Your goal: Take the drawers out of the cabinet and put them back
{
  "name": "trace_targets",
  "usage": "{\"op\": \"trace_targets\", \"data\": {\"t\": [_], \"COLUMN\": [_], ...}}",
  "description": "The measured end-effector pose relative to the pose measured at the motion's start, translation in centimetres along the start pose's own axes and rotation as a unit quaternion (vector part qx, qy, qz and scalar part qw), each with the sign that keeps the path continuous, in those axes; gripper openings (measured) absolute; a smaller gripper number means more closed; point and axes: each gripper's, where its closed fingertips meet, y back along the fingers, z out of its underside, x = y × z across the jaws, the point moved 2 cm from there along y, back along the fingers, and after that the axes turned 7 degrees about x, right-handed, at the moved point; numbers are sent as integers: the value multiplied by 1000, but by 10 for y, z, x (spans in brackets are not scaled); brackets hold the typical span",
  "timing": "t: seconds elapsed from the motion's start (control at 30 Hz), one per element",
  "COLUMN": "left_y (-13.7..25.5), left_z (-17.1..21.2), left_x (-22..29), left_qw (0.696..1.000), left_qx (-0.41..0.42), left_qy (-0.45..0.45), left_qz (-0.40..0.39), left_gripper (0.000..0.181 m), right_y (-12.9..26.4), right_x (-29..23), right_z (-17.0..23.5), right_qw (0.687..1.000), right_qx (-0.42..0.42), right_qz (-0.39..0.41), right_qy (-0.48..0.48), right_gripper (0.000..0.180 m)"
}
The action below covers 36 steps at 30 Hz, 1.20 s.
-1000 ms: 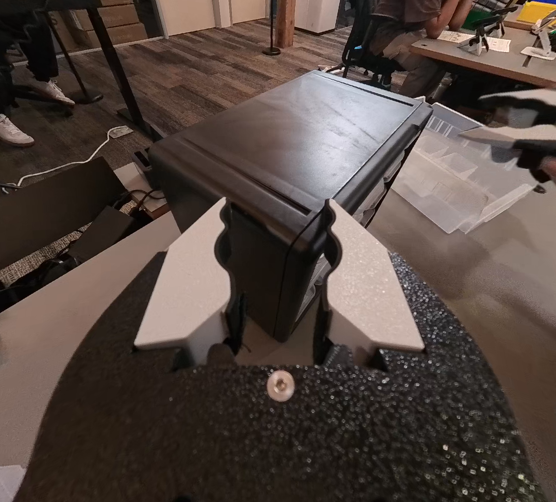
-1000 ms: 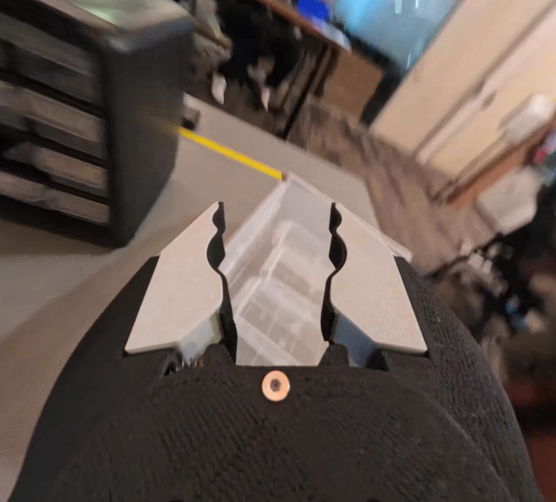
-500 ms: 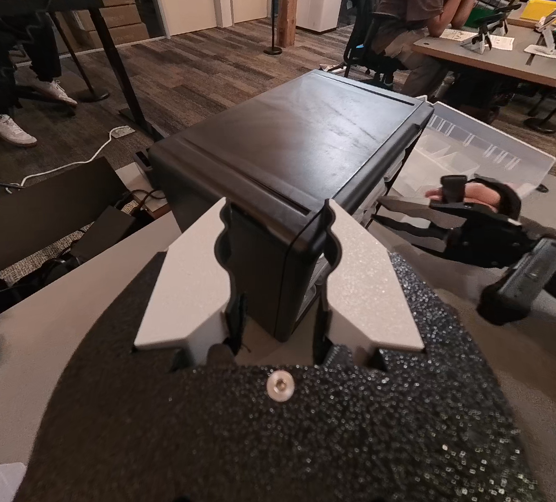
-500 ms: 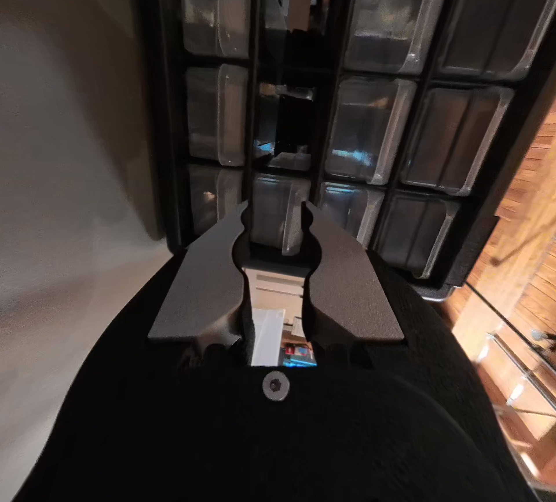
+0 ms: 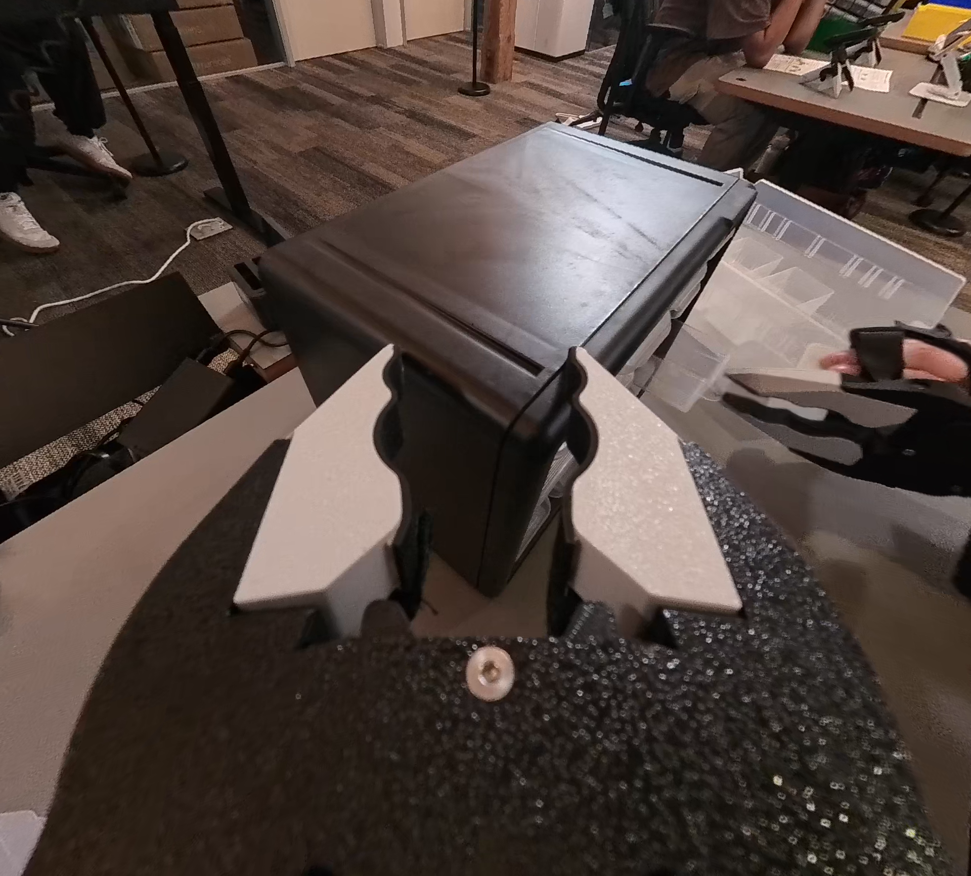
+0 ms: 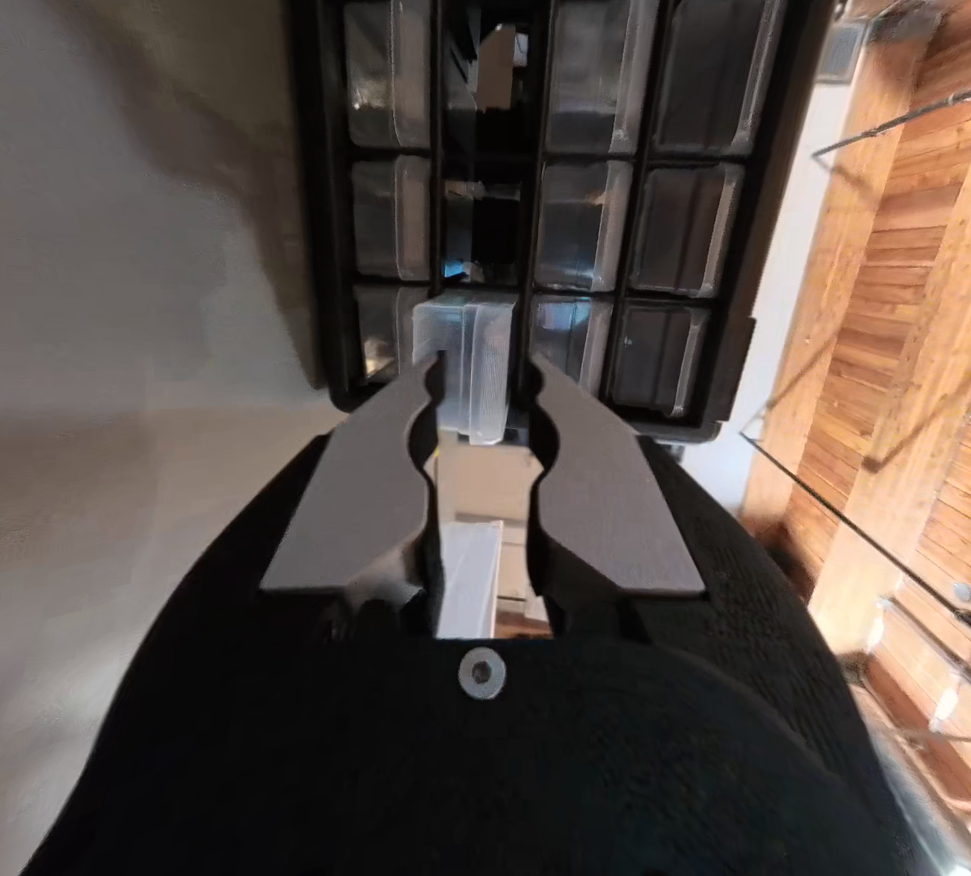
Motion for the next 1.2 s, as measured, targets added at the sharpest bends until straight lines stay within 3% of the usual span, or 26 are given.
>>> {"op": "trace_targets", "data": {"t": [0.07,0.17,0.27,0.33,0.37,0.73,0.97,1.2], "left_y": [0,0,0,0,0,-1,-1,0], "left_z": [0,0,0,0,0,0,1,1], "left_x": [0,0,0,0,0,-1,-1,-2], "left_qw": [1000,1000,1000,1000,1000,1000,1000,1000], "left_qx": [0,0,0,0,0,2,3,3], "left_qy": [-1,1,3,2,1,5,6,12], "left_qz": [0,1,2,1,1,5,6,11], "left_gripper": [60,60,60,60,60,61,61,62], "right_y": [1,-11,-25,-27,-26,23,44,57], "right_x": [-1,-5,-7,-10,-12,-10,-6,2], "right_z": [2,8,17,18,16,-4,-10,-15], "right_qw": [1000,998,996,995,995,980,974,952], "right_qx": [-5,-32,-71,-86,-85,-77,-51,-33], "right_qz": [-15,-41,-43,-50,-57,-150,-171,-188], "right_qy": [-27,-40,-23,-12,-10,-108,-141,-241], "right_gripper": [62,81,74,46,41,37,36,36]}}
